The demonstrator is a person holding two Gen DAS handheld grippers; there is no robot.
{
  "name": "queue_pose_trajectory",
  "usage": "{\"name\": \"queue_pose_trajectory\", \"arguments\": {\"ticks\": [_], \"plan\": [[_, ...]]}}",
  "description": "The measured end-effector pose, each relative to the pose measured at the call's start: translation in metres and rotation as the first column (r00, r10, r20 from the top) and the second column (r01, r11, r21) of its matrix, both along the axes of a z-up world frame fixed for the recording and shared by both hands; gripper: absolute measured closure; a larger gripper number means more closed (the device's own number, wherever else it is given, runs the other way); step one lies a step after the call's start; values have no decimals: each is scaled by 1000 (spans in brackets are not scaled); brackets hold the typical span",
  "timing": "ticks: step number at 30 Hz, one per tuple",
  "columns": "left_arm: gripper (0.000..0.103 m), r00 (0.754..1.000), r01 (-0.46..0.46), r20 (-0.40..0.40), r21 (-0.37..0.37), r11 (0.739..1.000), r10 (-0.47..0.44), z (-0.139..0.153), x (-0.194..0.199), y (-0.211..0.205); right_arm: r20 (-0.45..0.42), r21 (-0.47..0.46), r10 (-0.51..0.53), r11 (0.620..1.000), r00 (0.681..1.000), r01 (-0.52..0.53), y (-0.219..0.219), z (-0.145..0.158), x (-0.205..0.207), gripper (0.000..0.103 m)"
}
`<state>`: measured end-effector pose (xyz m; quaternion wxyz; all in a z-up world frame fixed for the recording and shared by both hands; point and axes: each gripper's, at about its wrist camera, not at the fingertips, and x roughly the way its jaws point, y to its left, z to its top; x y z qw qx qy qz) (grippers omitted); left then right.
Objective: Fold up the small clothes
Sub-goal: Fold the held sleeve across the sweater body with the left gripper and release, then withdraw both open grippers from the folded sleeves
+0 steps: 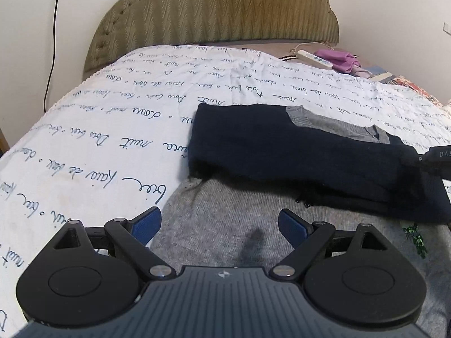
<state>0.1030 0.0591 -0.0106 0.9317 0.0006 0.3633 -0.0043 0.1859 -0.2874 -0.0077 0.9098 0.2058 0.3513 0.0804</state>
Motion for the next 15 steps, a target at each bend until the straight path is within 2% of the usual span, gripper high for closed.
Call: {"name": "queue_pose_trajectory", "arguments": {"ticks": [3, 6, 8, 10, 14, 15], "plan": [[12, 1000, 13, 0, 28, 1000, -13, -1, -3, -3, 48, -89, -58, 994, 997, 62, 6, 7, -17, 93], [12, 1000, 16, -11, 32, 999, -15, -3, -6, -8, 69, -99, -47, 994, 996, 54, 9, 8, -29, 89], [12, 1000, 17, -13, 31, 999, -17, -3, -9, -11, 21, -145, -1, 989, 1000, 4, 18, 1, -26, 74], [12, 1000, 16, -5, 33, 999, -15, -2, -14, -13, -27, -195, -27, 981, 999, 21, 21, -8, -25, 73], [12, 1000, 5, -1, 50, 999, -5, -1, -23, -16, 16, -129, -64, 990, 998, 66, 14, 2, -49, 71], [12, 1000, 4, -5, 49, 999, -4, -2, -25, -16, 28, -123, -52, 991, 998, 55, 15, 6, -57, 63]]}}
